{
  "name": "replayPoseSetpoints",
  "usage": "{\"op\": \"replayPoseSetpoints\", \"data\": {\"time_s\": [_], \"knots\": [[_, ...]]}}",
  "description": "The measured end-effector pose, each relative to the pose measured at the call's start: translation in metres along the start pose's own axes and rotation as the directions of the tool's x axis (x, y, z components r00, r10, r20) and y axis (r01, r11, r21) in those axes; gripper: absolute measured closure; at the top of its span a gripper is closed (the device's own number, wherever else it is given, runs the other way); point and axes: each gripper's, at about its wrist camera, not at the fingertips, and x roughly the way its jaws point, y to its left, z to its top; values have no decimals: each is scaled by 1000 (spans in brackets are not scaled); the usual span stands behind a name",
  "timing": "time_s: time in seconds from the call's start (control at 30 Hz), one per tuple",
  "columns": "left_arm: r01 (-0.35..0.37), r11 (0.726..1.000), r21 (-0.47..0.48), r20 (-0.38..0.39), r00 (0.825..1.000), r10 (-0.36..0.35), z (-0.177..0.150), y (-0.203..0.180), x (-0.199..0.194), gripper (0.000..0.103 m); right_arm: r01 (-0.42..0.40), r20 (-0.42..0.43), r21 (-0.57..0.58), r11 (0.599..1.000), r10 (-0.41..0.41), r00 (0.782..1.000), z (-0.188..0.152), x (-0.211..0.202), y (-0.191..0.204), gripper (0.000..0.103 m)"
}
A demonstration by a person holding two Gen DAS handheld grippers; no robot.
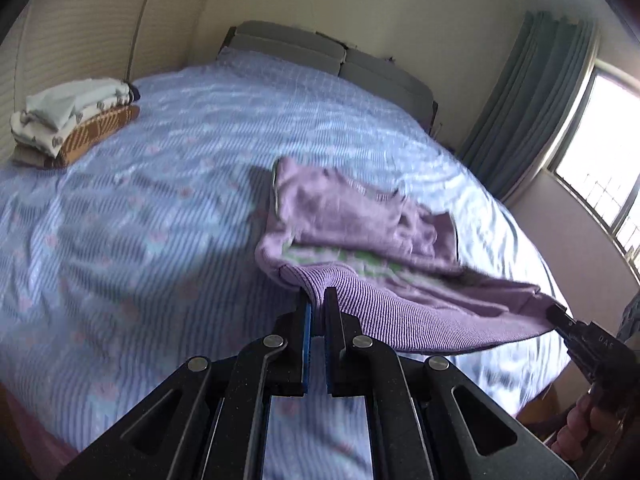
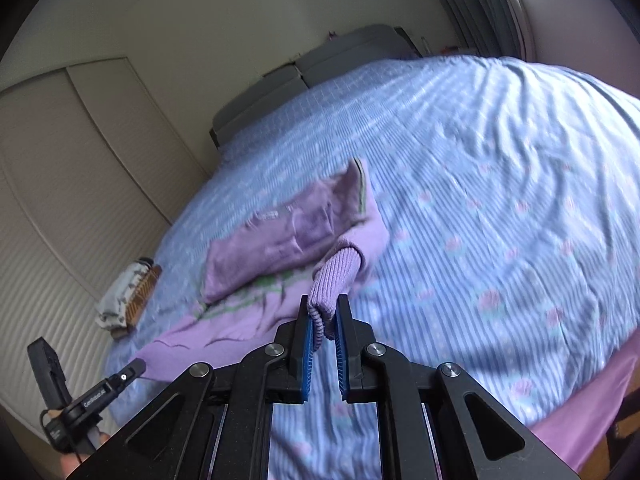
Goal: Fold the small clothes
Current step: 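Lift the hem with both grippers and fold it toward the collar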
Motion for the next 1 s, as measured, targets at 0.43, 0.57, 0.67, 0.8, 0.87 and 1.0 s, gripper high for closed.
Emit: {"op": "replayPoseSetpoints", "data": {"time_s": [0.43,0.57,0.67,0.8,0.87,1.0], "knots": [[-5,1000,-11,122,993,6,118,-17,79,96,-28,119,-4,1000,28,992,98,74,16,94],[-20,1000,-10,108,994,21,142,-16,126,96,-16,106,8,1000,15,994,126,122,9,94],[-36,999,-13,80,996,37,151,-12,162,96,-8,82,28,1000,5,997,139,161,0,94],[-65,998,-23,30,997,65,156,-2,208,96,17,24,50,999,-18,1000,146,214,-13,95],[-80,996,-30,-4,997,80,153,6,231,96,40,-12,55,998,-39,999,144,239,-20,95],[-103,994,-25,-68,993,101,142,15,262,96,79,-67,54,995,-75,995,135,270,-31,95]]}}
